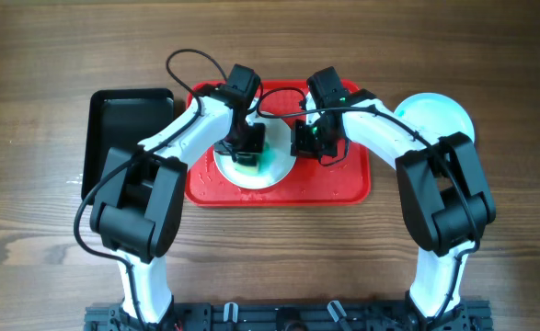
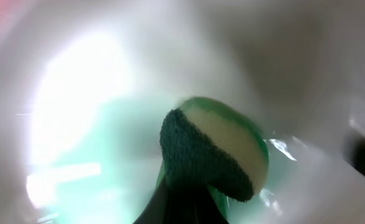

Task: Clean dirty plates on tray and stack at the side
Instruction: 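Scrub the third plate with the sponge in the left gripper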

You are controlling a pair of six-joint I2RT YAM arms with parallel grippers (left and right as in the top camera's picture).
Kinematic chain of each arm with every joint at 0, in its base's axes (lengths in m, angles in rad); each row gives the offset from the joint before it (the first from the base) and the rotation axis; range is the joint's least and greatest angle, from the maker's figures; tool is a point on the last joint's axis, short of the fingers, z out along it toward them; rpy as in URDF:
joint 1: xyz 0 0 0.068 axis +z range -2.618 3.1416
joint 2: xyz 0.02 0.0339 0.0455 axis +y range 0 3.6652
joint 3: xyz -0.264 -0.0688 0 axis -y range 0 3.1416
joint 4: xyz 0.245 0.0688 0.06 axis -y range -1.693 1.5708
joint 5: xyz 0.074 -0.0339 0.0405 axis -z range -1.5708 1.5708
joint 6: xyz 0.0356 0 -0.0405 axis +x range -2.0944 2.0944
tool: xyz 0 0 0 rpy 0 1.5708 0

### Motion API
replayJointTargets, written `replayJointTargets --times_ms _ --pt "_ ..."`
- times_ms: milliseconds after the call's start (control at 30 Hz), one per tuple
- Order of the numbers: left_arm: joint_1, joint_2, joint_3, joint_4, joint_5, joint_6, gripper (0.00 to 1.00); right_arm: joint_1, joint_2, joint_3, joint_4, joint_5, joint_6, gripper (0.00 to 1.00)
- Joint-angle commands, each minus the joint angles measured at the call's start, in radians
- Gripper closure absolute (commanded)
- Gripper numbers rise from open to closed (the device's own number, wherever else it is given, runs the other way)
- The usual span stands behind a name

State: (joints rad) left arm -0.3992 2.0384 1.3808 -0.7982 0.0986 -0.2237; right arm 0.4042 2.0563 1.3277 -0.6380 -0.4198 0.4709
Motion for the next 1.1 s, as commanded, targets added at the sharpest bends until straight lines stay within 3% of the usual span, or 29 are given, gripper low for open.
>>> replayJointTargets --times_ms 0,100,233,367,467,600,667,833,900,967,1067 --pt "0.032 0.068 -0.038 0.01 -0.511 -0.237 0.96 -0.017 0.019 -0.014 -0.009 0.029 0.0 0.96" --pt "0.029 0.068 -0.038 0.085 -0.523 -0.318 0.96 -0.017 0.019 -0.014 -0.009 0.029 0.0 0.96" --pt "0.003 0.068 -0.038 0.303 -0.173 -0.314 0.96 -0.017 0.019 -0.014 -0.01 0.029 0.0 0.96" --pt "-0.037 0.068 -0.038 0.398 0.185 -0.088 0.96 -0.017 0.019 -0.014 -0.01 0.029 -0.001 0.96" --pt "-0.055 0.068 -0.038 0.331 0.279 0.049 0.96 -0.017 0.019 -0.014 -0.01 0.029 -0.001 0.95" --pt "-0.048 0.068 -0.038 0.107 0.324 0.303 0.96 -0.017 0.019 -0.014 -0.01 0.029 -0.001 0.96" --pt "-0.035 0.068 -0.038 0.006 0.305 0.406 0.96 -0.017 0.019 -0.014 -0.01 0.029 -0.002 0.96" --pt "0.011 0.068 -0.038 -0.068 0.016 0.388 0.96 -0.017 0.019 -0.014 -0.01 0.029 -0.001 0.96" --pt "0.013 0.068 -0.038 -0.048 -0.222 0.245 0.96 -0.017 0.019 -0.014 -0.01 0.029 -0.001 0.96" --pt "0.013 0.068 -0.038 -0.036 -0.451 0.019 0.96 -0.017 0.019 -0.014 -0.01 0.029 0.0 0.96" --pt "0.013 0.068 -0.038 -0.031 -0.516 -0.141 0.96 -0.017 0.019 -0.014 -0.01 0.029 0.0 0.96"
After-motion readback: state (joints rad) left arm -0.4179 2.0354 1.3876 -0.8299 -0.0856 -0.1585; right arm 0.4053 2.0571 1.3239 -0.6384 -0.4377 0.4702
